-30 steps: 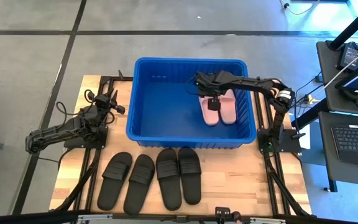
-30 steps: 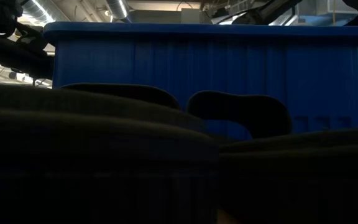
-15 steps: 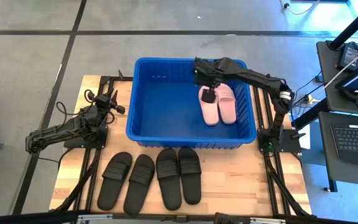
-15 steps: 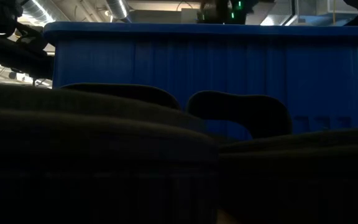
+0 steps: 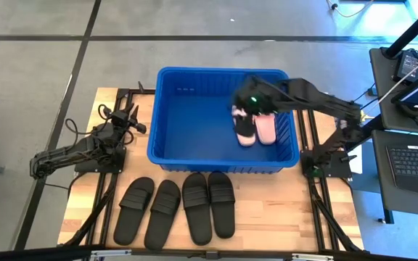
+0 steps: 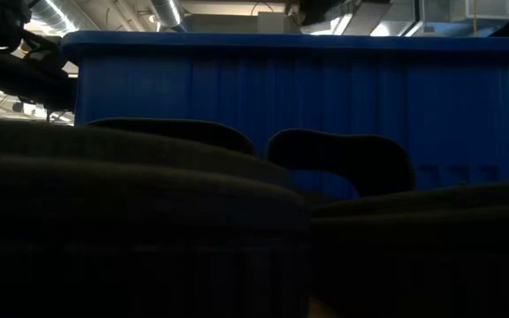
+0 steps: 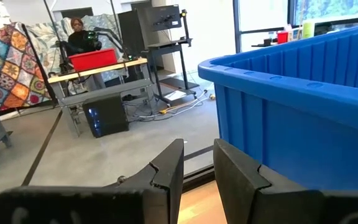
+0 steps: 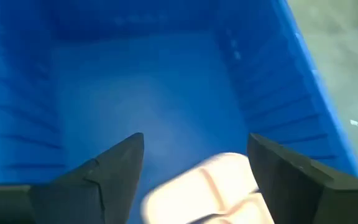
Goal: Pick and place slides into bin
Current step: Put the black slipper into the blue bin
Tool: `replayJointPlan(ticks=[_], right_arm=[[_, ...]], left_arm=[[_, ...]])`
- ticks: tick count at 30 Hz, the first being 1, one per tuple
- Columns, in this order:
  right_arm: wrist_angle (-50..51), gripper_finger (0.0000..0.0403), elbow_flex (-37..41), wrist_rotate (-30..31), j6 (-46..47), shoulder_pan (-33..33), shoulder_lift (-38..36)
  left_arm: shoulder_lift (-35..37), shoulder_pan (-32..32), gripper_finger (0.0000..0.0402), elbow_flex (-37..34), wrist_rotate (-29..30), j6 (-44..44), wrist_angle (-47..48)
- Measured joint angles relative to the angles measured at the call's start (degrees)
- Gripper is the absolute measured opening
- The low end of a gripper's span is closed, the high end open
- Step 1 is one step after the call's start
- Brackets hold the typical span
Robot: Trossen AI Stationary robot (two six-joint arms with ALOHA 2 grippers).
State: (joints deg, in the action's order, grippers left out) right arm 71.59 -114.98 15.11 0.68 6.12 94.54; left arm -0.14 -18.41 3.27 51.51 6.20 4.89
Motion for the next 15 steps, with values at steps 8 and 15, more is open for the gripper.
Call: replayJointPlan(ticks=[8,15], right_arm=[[-4.0,0.0284,2.9,0.2,10.9,-15.0,-5.1],[-10.2,0.0284,2.9,0.2,11.4,-24.6,-2.9]], left_arm=[[0.0,0.0,0.0082,0.0,0.0,0.2,-0.2],[0.0,0.0,0.0082,0.0,0.0,0.3,-0.2]])
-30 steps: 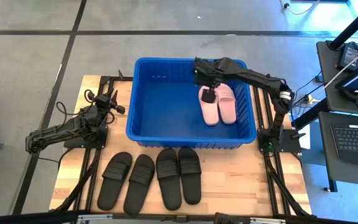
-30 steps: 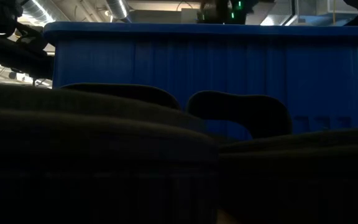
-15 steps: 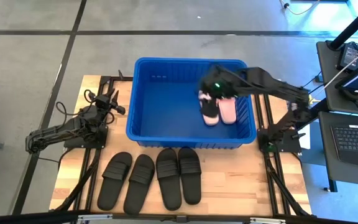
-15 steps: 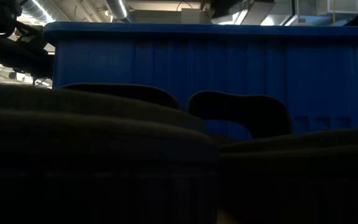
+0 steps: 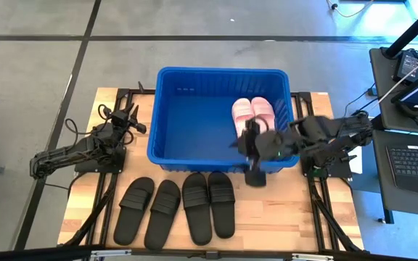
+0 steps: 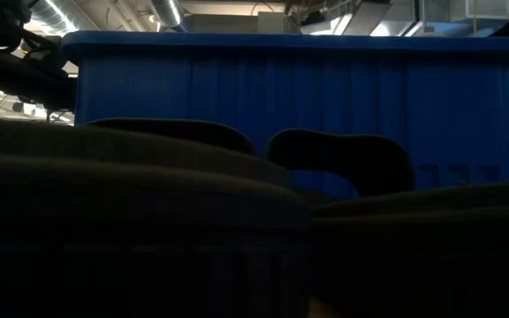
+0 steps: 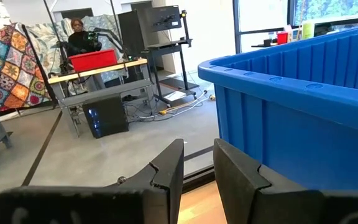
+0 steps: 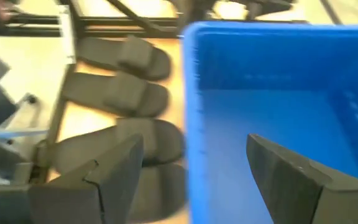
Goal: Pick and place slides into bin
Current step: Put the black slipper into the blue bin
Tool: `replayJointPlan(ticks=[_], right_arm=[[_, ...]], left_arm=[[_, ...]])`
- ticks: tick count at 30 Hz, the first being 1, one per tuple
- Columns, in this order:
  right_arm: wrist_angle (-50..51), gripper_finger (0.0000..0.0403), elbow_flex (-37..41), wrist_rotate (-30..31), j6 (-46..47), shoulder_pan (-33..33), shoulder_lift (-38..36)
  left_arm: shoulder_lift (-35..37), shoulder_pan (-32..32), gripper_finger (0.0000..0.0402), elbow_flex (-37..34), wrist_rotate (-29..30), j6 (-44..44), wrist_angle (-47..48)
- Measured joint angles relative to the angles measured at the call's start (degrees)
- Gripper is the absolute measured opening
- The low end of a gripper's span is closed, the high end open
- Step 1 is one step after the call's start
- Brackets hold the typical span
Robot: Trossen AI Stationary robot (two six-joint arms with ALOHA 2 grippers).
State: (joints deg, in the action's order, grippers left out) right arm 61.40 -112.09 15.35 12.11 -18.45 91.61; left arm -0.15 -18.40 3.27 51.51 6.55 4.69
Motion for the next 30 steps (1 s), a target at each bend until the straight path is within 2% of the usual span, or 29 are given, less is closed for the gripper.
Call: replayJointPlan(ticks=[9,16,22,27,30], right_arm=[[-2.1,0.0284,0.0,0.1,8.6,-8.7,7.7],[-2.0,0.0284,0.0,0.0,14.3,-12.9,14.8],[-1.6,0.0284,0.0,0.7,19.0,-14.3,18.5],[1.1,0.0284,0.0,12.4,19.3,-17.7,20.2],[5.6,0.0284,0.0,20.4,22.7,-20.4,20.2]], left_arm=[[0.0,0.0,0.0082,0.1,0.0,0.0,0.0],[0.0,0.0,0.0082,0.1,-0.2,0.0,0.0],[0.0,0.0,0.0083,0.1,-5.1,0.0,0.0],[0.0,0.0,0.0083,0.1,-8.3,-0.4,-0.4],[0.0,0.0,0.0083,0.1,-8.6,-0.1,-2.4]])
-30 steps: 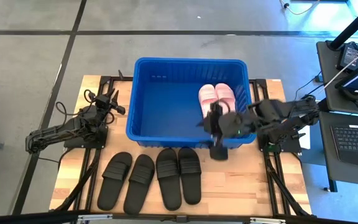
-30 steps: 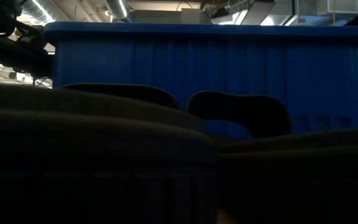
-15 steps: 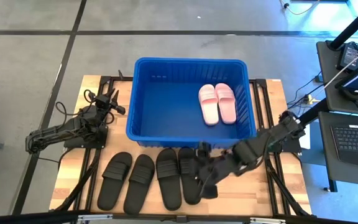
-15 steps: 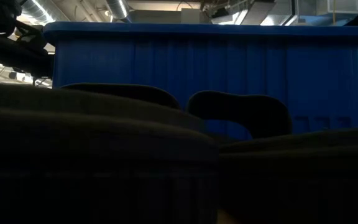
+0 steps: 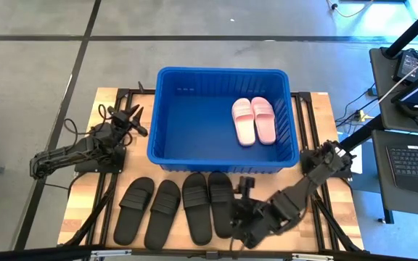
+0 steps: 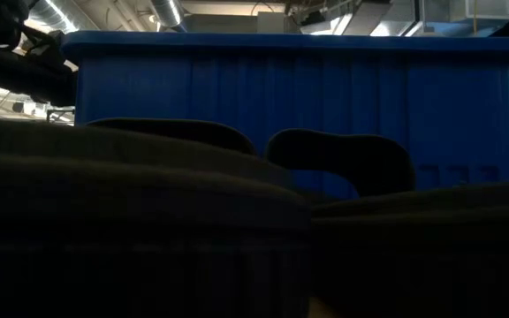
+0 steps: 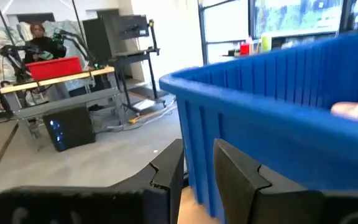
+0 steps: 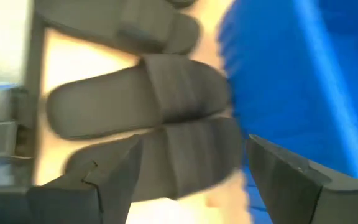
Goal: Pick and place slides into bin
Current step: Put the black slipper into the blue bin
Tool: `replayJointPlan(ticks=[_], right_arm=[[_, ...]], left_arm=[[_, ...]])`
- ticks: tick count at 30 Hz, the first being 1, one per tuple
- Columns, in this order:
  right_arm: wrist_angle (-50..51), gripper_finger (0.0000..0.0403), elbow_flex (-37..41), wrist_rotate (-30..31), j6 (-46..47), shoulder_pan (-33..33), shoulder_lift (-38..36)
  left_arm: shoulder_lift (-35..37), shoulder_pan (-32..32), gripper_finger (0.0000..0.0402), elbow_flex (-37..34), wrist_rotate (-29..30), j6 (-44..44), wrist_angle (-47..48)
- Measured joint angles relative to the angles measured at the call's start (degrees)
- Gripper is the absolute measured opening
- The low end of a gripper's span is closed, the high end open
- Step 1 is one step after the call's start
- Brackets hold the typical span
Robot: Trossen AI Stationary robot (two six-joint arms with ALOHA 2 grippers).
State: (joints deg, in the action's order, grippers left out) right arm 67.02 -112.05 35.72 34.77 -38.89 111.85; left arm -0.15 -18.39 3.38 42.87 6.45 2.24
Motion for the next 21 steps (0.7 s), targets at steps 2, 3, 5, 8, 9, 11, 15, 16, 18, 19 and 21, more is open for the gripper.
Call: replayJointPlan(ticks=[2,3,5,8,9,11,15,16,18,19,21], right_arm=[[2.8,0.0284,0.0,4.6,2.2,-1.3,0.0],[4.0,0.0284,0.0,5.5,3.0,-1.7,0.0],[5.6,0.0284,0.0,5.6,4.0,-1.9,0.0],[5.9,0.0284,0.0,5.3,2.1,-1.9,0.0],[6.3,0.0284,0.0,5.2,0.9,-1.9,-0.1],[6.9,0.0284,0.0,5.0,-1.0,-1.9,-0.6],[6.8,0.0284,0.0,4.3,-3.6,-1.8,-1.2],[6.1,0.0284,0.4,4.1,-3.8,-1.8,-1.2],[1.9,0.0284,2.5,3.8,-4.5,-1.8,-1.4],[-1.3,0.0284,4.4,3.6,-5.1,-1.8,-1.8],[-8.6,0.0284,9.1,3.1,-6.5,-1.9,-3.0]], left_arm=[[0.0,0.1,0.0083,0.6,-0.3,-0.4,-1.4],[0.0,0.2,0.0083,1.5,-1.0,-0.6,-1.5],[0.0,0.7,0.0083,3.9,-2.5,0.7,-1.6],[0.0,1.7,0.0083,8.3,-3.8,4.7,-1.4],[0.0,2.1,0.0083,10.0,-4.2,5.1,-1.5],[0.0,2.8,0.0083,12.8,-5.6,5.0,-1.7],[-0.4,4.4,0.0083,16.1,-11.0,4.6,-1.6],[-0.7,4.7,0.0082,16.4,-11.9,4.6,-1.6],[-1.0,5.3,0.0083,16.7,-12.6,4.6,-1.4],[-1.1,5.6,0.0083,16.7,-12.6,4.6,-1.2],[-1.0,5.9,0.0083,16.8,-12.6,4.6,-1.2]])
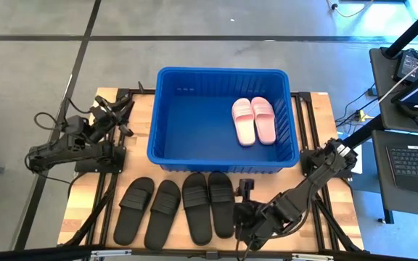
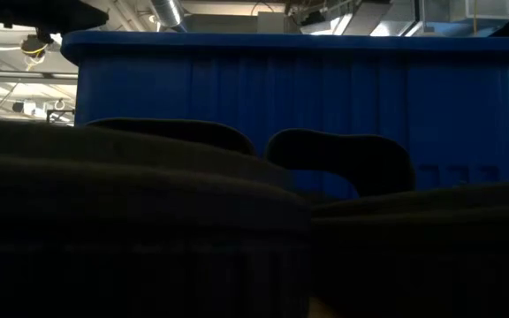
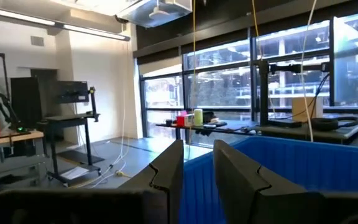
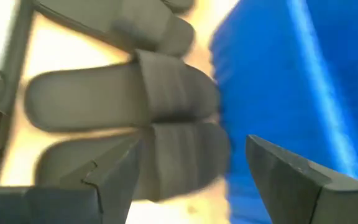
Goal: Pick and place slides into bin
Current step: Put the black slipper into the blue bin
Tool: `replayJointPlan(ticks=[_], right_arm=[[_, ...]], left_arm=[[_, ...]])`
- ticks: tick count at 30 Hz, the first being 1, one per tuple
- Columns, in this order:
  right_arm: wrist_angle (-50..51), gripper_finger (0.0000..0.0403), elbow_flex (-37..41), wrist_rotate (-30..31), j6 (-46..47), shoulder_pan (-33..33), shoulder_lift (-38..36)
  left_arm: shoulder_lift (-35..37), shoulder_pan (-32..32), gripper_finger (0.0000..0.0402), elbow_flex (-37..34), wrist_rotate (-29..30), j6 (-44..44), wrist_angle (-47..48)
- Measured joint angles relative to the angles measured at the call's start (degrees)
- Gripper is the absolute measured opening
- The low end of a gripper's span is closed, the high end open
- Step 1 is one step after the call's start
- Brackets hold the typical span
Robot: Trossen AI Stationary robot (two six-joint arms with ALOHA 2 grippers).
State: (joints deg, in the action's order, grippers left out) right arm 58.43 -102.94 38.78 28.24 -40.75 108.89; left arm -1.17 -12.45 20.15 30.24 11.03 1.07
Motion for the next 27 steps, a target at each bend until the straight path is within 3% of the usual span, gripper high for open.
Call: replayJointPlan(ticks=[4,10,14,20,27], right_arm=[[-16.4,0.0284,9.0,-0.6,-4.5,0.7,-3.1],[-32.8,0.0284,18.5,-8.1,-11.3,4.8,-5.8],[-36.9,0.0284,22.0,-12.3,-14.2,7.0,-8.2],[-38.2,0.0284,29.3,-13.4,-15.3,7.9,-14.5],[-43.1,0.0284,43.7,-13.4,-14.6,7.9,-29.6]], left_arm=[[0.0,0.9,0.0083,0.0,0.0,-0.2,1.1],[0.0,2.2,0.0082,0.0,0.0,-0.4,3.3],[0.0,3.3,0.0082,0.0,0.0,-0.4,4.0],[0.0,5.1,0.0082,0.0,0.0,-0.4,4.1],[0.0,7.5,0.0082,0.0,-1.0,-1.5,4.0]])
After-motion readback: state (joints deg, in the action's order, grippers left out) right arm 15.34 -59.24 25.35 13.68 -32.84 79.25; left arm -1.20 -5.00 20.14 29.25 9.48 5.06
